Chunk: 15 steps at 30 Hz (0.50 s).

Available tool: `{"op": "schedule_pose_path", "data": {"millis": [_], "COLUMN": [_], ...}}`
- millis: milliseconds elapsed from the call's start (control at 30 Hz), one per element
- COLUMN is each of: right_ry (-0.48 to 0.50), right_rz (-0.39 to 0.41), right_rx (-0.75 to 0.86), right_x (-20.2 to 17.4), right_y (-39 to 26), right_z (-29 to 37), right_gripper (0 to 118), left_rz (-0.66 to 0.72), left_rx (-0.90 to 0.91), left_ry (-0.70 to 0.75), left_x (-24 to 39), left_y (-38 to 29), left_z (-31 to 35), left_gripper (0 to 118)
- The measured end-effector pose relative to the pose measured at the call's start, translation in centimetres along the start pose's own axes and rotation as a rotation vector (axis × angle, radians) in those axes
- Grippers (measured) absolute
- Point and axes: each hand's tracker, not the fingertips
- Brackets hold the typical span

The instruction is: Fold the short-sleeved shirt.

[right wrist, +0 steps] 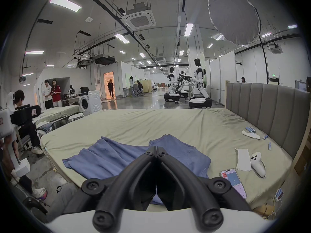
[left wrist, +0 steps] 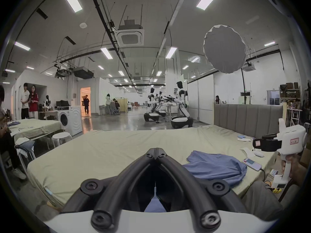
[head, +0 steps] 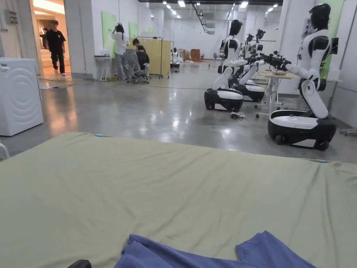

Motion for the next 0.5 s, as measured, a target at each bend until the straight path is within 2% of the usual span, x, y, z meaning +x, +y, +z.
{"op": "schedule_pose_path", "data": {"millis": [233,500], "right_ry": [-0.006,0.002], "right_rz": [-0.009,-0.006], "right_rx": [0.007,-0.003], "right_x": [0.0,-0.4], "right_y": [0.3,0.5], "right_z": [0.0,-0.7], "right_gripper": [0,0], "left_rz": [0.081,0.103], "left_rx": [-0.012,-0.057], "left_ry": [-0.008,-0.017], "left_x": [-0.7,-2.3], "left_y": [0.2,0.1], "left_z": [0.0,-1.1], "left_gripper": [0,0]}}
